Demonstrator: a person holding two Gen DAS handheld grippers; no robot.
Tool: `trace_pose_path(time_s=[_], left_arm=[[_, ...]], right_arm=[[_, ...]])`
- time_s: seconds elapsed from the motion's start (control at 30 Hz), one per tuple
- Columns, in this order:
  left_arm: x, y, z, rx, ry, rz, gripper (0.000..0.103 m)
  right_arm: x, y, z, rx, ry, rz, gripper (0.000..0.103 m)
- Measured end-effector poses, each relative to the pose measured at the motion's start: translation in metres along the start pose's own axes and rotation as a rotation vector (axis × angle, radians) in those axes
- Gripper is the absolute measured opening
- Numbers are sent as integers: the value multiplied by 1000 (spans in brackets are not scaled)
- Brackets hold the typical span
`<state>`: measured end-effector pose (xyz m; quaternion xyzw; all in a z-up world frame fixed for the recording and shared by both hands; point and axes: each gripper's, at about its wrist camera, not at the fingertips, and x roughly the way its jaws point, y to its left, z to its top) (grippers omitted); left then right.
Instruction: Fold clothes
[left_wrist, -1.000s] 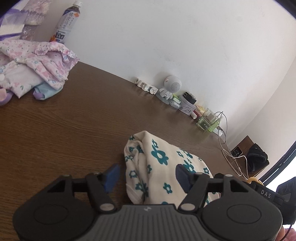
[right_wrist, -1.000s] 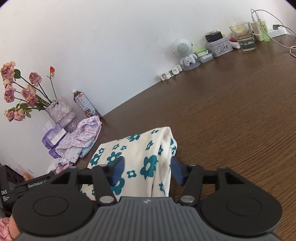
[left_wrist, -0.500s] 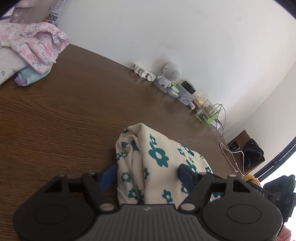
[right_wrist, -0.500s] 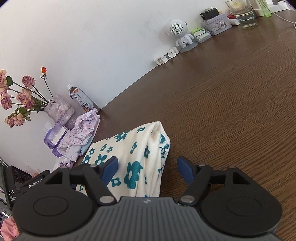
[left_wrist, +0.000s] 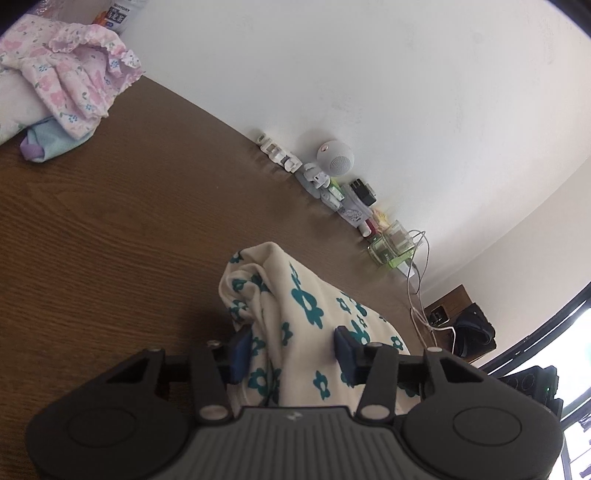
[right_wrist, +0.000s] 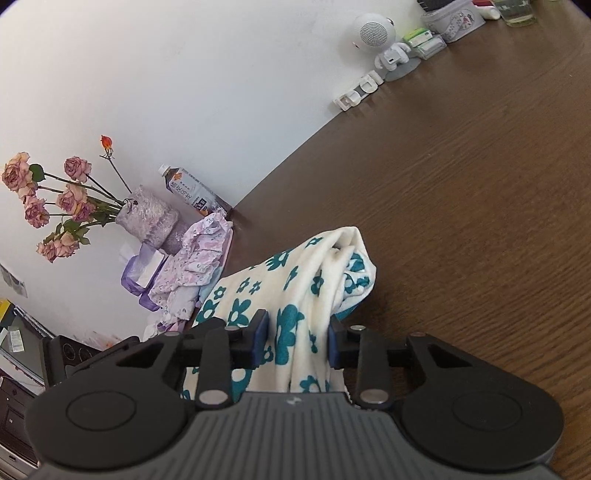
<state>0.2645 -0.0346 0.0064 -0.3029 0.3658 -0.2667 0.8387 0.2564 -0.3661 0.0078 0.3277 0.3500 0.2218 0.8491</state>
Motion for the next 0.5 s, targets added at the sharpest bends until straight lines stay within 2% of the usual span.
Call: trace_pose_path(time_s=[0.17,0.33,0.5], left_arm=[[1,-6,34,-3,-69,-18,45],[10,-10,85,1,-170,-17,45],[37,9,127,-38,-229,-2,45]], right_arm=[[20,17,38,-49,-23,25,31],[49,37,87,-110,-50,44,31],[82,52,132,-157,-73,59,31]])
